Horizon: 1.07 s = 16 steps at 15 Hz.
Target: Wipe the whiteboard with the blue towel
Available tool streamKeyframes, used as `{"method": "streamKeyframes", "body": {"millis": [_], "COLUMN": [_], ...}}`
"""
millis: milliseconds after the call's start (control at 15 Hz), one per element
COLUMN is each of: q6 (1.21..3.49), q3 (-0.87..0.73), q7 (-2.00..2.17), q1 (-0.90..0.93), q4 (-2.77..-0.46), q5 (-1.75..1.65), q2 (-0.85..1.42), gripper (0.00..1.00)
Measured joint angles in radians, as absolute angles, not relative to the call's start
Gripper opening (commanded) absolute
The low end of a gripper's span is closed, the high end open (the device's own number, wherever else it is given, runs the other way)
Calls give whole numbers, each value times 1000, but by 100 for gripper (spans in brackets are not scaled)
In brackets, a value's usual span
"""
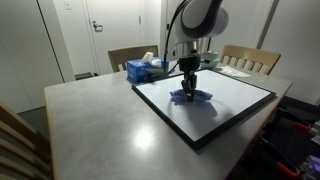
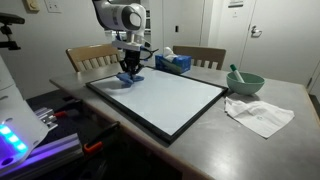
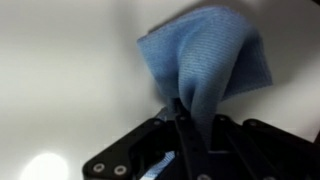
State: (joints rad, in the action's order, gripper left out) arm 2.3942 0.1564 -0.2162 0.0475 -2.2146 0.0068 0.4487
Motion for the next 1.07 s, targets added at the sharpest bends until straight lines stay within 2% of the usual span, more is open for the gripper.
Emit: {"method": "streamKeyframes", "body": {"millis": [400, 800, 867, 1067], "q6": [2336, 2392, 2415, 2449], "q3": [202, 241, 248, 251], "q7": [-69, 25, 27, 34], "q1": [94, 126, 127, 133], "q4": [-2160, -2114, -2111, -2112], "q5": [152, 329, 353, 364], "q2": [489, 533, 537, 538], "gripper": [4, 4, 16, 16]}}
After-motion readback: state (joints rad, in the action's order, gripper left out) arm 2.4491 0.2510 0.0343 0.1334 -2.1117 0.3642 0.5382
